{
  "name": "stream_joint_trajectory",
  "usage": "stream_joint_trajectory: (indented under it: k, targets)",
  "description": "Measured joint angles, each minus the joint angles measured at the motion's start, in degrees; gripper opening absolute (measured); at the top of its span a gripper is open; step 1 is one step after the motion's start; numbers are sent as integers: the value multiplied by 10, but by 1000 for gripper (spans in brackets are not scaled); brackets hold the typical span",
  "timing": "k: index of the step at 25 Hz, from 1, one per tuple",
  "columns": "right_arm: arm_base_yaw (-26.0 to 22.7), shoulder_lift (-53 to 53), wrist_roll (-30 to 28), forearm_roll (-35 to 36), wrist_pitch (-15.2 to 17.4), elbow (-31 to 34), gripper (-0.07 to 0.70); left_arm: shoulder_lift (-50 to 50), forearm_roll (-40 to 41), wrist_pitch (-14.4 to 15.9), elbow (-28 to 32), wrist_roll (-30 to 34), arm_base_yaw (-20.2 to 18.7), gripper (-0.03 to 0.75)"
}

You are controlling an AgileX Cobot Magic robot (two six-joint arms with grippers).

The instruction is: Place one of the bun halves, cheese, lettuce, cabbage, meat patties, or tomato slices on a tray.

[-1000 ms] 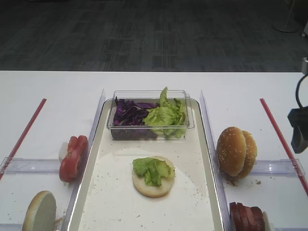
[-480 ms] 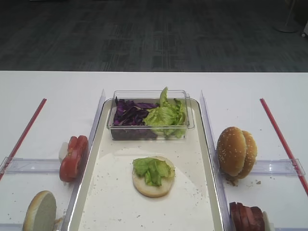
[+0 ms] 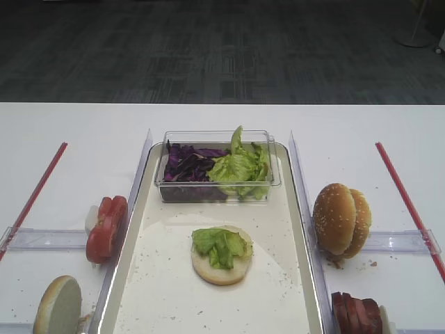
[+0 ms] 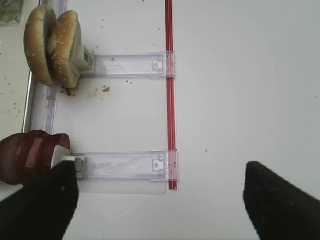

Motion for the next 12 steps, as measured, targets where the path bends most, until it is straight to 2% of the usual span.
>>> stream_joint_trajectory:
  k: [4,12]
  targets:
    - [0,-45,0,-1,1,35,679,0,0,0,0,0,0,598]
    - [0,-73,0,-5,-2,39,679,0,0,0,0,0,0,598]
